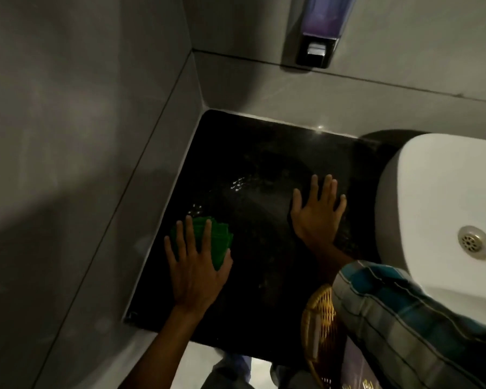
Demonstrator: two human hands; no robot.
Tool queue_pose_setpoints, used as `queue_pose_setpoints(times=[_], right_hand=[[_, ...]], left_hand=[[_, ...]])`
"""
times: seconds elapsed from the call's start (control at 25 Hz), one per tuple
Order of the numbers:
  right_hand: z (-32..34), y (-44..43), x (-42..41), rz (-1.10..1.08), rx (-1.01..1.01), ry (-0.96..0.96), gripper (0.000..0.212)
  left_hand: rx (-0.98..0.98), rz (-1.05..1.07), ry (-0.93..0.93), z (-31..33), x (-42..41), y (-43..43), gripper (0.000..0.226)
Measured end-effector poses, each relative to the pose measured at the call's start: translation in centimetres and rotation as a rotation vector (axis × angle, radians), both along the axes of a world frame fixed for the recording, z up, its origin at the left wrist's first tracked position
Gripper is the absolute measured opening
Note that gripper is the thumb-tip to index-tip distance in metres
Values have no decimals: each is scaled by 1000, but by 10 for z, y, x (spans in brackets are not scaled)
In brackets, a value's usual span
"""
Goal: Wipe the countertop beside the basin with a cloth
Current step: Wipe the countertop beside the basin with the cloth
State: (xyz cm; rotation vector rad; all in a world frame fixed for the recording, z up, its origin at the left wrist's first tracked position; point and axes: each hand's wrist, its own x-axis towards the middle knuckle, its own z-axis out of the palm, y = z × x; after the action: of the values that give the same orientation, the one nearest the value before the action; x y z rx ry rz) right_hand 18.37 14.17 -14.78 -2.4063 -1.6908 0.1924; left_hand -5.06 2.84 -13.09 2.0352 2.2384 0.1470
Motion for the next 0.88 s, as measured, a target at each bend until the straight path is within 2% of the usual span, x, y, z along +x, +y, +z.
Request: queue_pose_setpoints(times=[0.16, 0.36, 0.44, 0.68, 0.76, 0.88], right_hand=[[-2, -2, 1, -24, 74, -52, 59], [-4, -2, -1, -34, 75, -50, 59], [-4, -1, 1, -36, 89, -51, 59], [-2, 0, 0, -40, 57, -21, 60], [-3, -1, -2, -38, 59, -32, 60], [-2, 0, -1, -47, 82, -39, 60]], left_hand=[[3, 142, -36, -2, 1, 56, 75], [-46, 71, -54, -5, 10, 164, 77], [-17, 36, -40, -7, 8, 167, 75], [-37, 46, 11, -7, -15, 57, 69], [-19, 68, 20, -7, -15, 75, 67], [-3, 20, 16, -11, -3, 147, 67]])
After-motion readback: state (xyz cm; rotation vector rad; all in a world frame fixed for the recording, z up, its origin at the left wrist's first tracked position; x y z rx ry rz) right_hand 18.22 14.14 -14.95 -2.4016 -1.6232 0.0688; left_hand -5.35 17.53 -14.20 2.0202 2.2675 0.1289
